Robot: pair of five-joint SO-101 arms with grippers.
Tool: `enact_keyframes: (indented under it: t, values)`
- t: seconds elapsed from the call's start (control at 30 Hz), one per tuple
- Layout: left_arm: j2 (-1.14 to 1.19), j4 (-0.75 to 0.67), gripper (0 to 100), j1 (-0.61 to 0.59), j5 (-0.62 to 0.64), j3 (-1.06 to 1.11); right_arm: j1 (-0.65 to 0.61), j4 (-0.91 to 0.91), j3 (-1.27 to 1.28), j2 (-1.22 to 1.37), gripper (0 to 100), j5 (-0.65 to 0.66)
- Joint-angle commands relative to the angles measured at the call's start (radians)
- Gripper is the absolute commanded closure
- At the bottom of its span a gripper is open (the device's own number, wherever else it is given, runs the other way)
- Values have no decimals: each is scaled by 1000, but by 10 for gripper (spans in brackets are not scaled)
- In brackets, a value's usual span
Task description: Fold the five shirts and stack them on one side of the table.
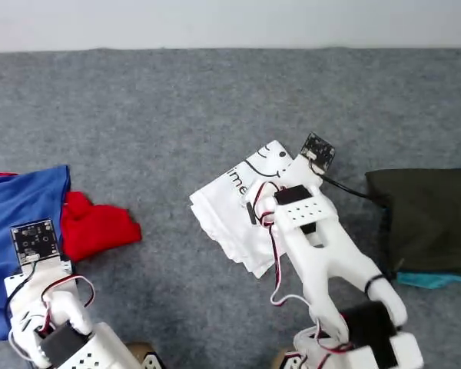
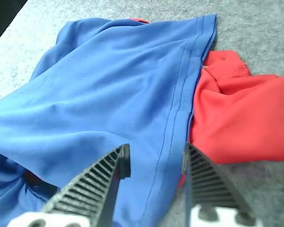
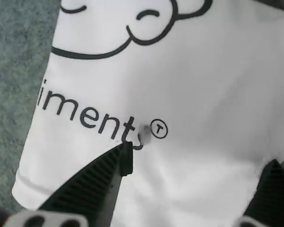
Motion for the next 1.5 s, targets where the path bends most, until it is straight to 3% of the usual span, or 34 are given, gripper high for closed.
enact_keyframes:
  t: [0.0,0.23,0.47,0.53,0.67,1.07,1.47]
  values:
    - [-12,-26,809,-2,-9,-7,-1,-73,-11,45,589,-32]
    - [-12,-26,809,-2,-9,-7,51,-257,-14,239,627,-31]
    - [-12,-26,809,-2,-11,-7,76,-191,-87,278,995,-29]
    - [-12,-26,809,-2,-11,-7,77,-188,-87,282,963,-28]
    - [-12,-26,809,-2,-11,-8,96,-185,-86,249,989,-20]
    - [-12,-26,809,-2,-11,-13,127,44,-81,-143,990,262]
    - [-12,-26,809,-2,-11,-7,358,323,-87,-506,991,835]
